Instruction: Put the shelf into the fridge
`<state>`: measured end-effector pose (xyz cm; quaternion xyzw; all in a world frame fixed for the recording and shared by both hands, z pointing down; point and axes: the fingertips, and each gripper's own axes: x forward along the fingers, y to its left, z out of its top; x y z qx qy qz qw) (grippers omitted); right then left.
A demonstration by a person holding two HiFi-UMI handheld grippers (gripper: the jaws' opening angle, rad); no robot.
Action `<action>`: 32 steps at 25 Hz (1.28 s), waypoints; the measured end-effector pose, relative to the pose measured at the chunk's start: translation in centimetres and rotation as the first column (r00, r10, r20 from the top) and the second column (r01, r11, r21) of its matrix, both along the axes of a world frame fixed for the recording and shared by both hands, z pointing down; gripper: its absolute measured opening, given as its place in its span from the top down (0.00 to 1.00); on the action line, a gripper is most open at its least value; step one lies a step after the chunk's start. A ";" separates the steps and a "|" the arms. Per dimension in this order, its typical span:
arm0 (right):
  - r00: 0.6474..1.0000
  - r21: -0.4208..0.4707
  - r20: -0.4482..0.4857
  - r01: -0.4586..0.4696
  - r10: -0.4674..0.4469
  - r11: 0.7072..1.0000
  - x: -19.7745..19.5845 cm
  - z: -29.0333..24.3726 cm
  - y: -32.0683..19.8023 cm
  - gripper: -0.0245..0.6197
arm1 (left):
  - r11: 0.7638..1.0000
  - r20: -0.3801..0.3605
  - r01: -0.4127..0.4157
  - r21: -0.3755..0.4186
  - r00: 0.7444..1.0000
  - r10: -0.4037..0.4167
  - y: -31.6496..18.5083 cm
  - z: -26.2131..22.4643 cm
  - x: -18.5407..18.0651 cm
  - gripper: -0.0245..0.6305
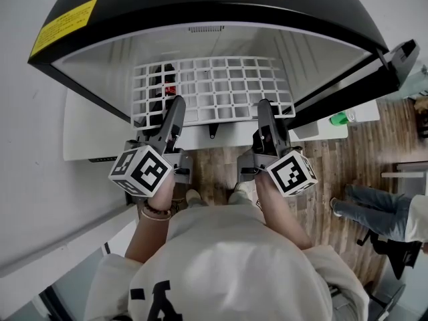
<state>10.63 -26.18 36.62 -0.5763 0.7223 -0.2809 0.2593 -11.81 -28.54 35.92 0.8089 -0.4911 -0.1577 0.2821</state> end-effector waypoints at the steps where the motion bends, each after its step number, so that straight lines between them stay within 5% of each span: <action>1: 1.000 0.001 0.001 0.000 0.000 1.000 0.0 0.0 0.0 0.71 | 1.000 0.000 0.000 0.001 1.000 0.000 0.0 0.0 0.0 0.63; 16: 1.000 0.059 -0.011 0.007 -0.007 0.998 -0.4 -0.8 -0.6 0.71 | 0.999 -0.017 -0.033 0.017 0.999 0.033 -0.2 0.0 0.3 0.65; 32: 1.000 0.036 0.001 0.019 -0.019 0.999 -0.5 -0.3 -1.2 0.71 | 0.998 -0.033 0.066 0.013 0.997 -0.065 -1.4 -0.1 -0.6 0.65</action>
